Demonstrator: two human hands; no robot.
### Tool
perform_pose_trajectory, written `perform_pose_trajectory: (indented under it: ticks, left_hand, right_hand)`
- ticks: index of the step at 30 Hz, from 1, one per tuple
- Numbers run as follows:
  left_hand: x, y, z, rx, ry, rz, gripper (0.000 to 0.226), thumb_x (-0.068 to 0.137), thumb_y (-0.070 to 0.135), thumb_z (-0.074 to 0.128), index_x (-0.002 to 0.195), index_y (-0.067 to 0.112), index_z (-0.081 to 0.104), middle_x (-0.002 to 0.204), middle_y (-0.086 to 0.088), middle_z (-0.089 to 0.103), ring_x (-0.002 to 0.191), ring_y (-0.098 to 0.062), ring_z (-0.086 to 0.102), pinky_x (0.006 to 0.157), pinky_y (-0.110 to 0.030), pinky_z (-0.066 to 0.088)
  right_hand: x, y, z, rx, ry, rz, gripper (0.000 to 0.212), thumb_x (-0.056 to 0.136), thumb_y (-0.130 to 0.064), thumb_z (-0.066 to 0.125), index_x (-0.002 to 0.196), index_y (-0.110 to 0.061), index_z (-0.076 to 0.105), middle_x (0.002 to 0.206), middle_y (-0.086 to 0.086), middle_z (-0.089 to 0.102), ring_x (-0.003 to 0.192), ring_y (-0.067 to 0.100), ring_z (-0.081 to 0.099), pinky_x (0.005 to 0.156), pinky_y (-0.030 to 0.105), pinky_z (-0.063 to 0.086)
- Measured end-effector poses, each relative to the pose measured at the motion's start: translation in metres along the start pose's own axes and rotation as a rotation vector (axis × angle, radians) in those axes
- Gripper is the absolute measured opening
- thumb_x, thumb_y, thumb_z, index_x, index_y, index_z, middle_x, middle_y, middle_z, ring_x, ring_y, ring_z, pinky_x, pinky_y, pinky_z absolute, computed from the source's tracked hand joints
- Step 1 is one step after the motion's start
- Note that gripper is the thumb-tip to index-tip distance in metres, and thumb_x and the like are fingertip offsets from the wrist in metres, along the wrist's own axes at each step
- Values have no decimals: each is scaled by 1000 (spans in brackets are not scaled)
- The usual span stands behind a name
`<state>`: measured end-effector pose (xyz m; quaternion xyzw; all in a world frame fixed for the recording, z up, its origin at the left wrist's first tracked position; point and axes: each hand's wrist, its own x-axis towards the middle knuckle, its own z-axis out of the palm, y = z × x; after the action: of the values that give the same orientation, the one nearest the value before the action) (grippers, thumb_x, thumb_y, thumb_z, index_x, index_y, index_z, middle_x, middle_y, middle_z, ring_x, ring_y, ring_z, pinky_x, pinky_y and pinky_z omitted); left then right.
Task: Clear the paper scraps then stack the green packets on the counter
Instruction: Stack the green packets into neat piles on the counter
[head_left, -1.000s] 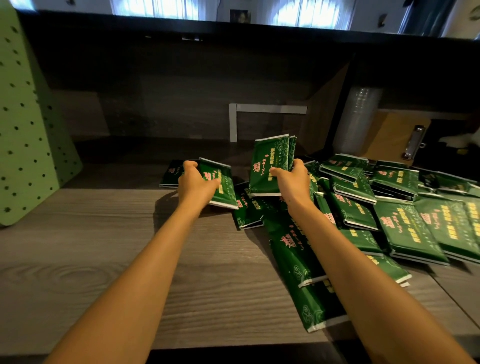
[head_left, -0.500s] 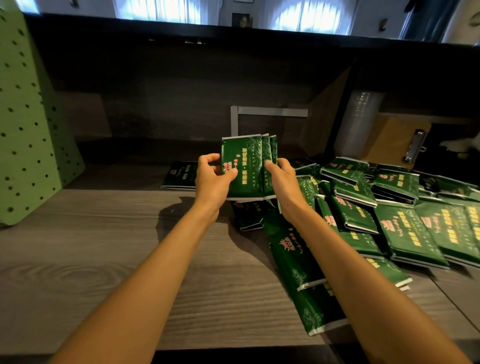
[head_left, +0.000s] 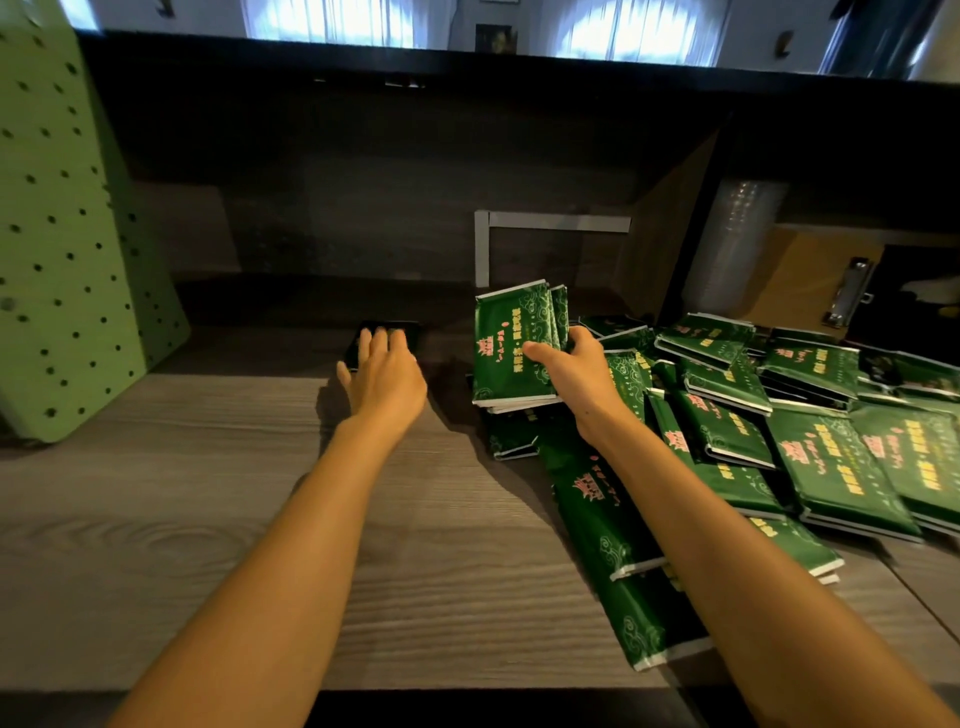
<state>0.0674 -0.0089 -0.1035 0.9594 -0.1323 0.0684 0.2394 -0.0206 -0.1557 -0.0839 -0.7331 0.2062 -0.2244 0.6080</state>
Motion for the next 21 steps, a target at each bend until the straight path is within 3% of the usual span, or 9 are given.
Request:
perform_pose_trajectory:
  ticks: [2, 4, 7, 12, 15, 18, 21]
  left_hand:
    - [1, -5, 5, 111, -167, -2, 47, 102, 22, 23, 148, 11, 19, 157, -8, 12, 146, -22, 0, 114, -58, 1]
    - [-1, -5, 5, 190, -238, -2, 46, 102, 24, 21, 145, 10, 27, 154, -11, 21, 144, -25, 12, 113, -61, 1]
    - [-8, 4, -5, 238, -217, 19, 40, 101, 26, 25, 131, 9, 45, 138, -13, 44, 129, -28, 38, 112, -56, 15]
    - [-23, 23, -17, 220, -100, 108, 30, 99, 23, 40, 119, 7, 55, 124, -16, 53, 115, -34, 49, 95, -41, 37]
    - [-23, 23, -21, 204, -8, 71, 31, 95, 20, 51, 123, 7, 52, 125, -18, 51, 117, -34, 47, 94, -40, 38]
    - [-17, 13, -19, 222, -101, -79, 58, 89, 34, 60, 135, 9, 37, 138, -19, 39, 128, -35, 35, 103, -44, 33]
    - [-12, 8, -17, 58, -183, -130, 68, 86, 34, 65, 138, 9, 31, 137, -18, 43, 127, -35, 40, 101, -45, 37]
  right_hand:
    - [0, 1, 0, -8, -2, 3, 25, 89, -16, 62, 110, -14, 49, 109, 4, 62, 100, 21, 61, 90, 38, 50]
    - [0, 1, 0, -11, -1, -3, 24, 89, -16, 62, 109, -15, 48, 108, 3, 62, 99, 20, 60, 88, 36, 50]
    - [1, 0, 0, -11, 4, -2, 24, 89, -17, 62, 109, -15, 49, 109, 4, 62, 101, 21, 61, 91, 39, 50]
    - [-1, -1, -1, -17, 29, -28, 22, 89, -16, 62, 105, -15, 48, 104, 2, 60, 94, 18, 58, 80, 30, 46]
    - [-3, -2, -3, -30, 53, -44, 21, 89, -17, 61, 103, -15, 45, 98, 0, 56, 89, 17, 55, 78, 30, 43]
    - [-3, -2, -2, -24, 58, -44, 21, 89, -16, 61, 104, -14, 46, 103, 4, 60, 95, 21, 59, 82, 34, 46]
    - [-3, -2, -2, -18, 56, -47, 21, 89, -16, 61, 102, -13, 45, 100, 1, 59, 92, 18, 58, 81, 32, 46]
